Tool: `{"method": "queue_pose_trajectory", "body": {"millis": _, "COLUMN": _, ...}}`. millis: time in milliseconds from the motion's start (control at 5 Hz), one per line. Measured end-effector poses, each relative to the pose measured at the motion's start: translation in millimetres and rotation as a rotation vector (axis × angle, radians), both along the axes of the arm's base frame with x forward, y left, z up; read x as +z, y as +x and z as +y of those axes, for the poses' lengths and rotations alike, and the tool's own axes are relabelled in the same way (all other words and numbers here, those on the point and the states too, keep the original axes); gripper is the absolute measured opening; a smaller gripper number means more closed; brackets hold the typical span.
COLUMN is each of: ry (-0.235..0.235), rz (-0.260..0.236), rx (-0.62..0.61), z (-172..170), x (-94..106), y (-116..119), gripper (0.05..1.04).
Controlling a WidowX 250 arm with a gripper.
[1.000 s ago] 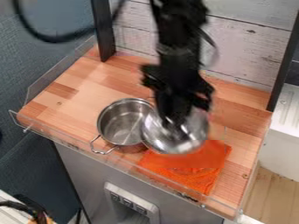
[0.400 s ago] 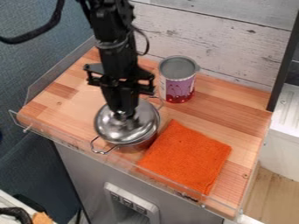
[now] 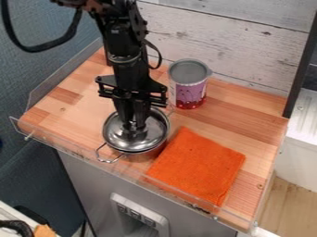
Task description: Move the lid on top of the pot
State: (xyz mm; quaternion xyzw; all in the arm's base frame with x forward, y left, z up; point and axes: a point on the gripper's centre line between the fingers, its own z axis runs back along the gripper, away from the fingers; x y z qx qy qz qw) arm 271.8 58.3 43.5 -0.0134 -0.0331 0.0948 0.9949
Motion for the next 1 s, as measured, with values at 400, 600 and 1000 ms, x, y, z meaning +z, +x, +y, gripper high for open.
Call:
{"method": "queue_pose_trajectory", "body": {"millis": 400, "ry": 0.008, "rz": -0.031, "rx": -0.006, "z": -3, "x": 1.2, "y": 11, "gripper": 0.344}}
{"method": "queue_pose_trajectory", "body": {"millis": 600, "ry": 0.012, "rz": -0.028, "rx": -0.028, "z": -7, "x": 0.7, "y": 11, "gripper": 0.642}}
{"method": "queue_pose_trajectory", "body": {"millis": 1000, "ry": 0.066, "rz": -0.068, "rx": -0.064, "z": -11, "x": 40.3, "y": 3, "gripper": 1.012}}
